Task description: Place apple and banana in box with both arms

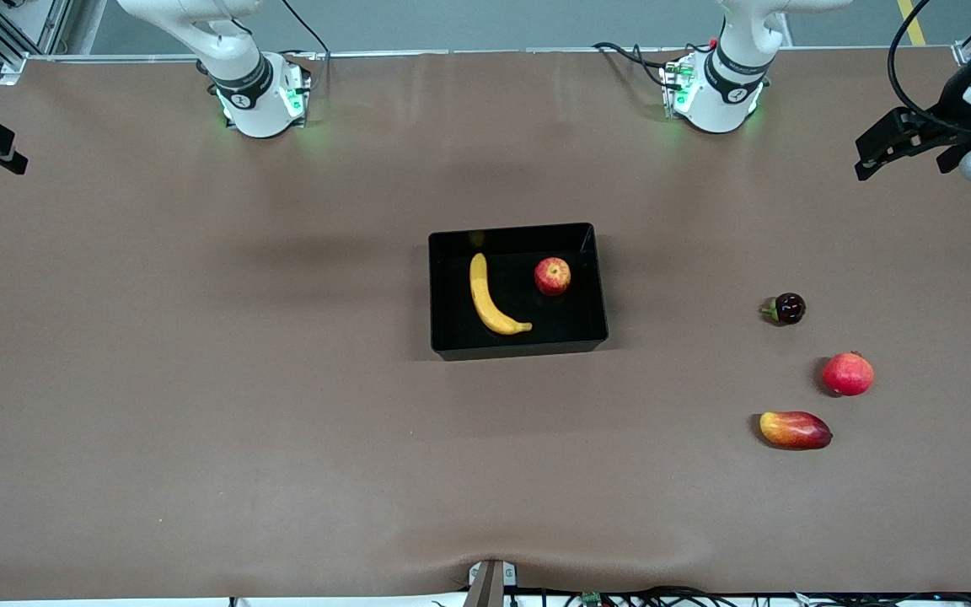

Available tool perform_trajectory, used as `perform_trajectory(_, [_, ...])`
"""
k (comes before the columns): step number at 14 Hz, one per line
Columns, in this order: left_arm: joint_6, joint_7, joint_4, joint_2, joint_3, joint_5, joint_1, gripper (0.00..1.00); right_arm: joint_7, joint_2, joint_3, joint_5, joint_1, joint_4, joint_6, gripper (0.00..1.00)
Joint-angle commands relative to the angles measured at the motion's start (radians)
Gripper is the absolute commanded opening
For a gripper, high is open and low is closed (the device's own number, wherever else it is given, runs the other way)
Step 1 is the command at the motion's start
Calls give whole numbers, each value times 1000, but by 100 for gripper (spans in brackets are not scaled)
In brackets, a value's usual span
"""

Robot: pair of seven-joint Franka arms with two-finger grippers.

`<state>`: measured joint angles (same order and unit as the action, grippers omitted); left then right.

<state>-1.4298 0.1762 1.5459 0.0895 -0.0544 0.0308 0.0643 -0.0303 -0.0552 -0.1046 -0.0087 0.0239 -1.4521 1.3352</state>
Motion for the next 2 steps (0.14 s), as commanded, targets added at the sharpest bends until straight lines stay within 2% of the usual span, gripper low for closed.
perform_trajectory(1, [23,-3,-29,-13,1,15,2,100,-13,0,13,-8,-24,6,-8,100])
perform_trajectory(2, [25,-3,-29,-13,1,15,0,100,-13,0,13,-8,-24,6,-8,100])
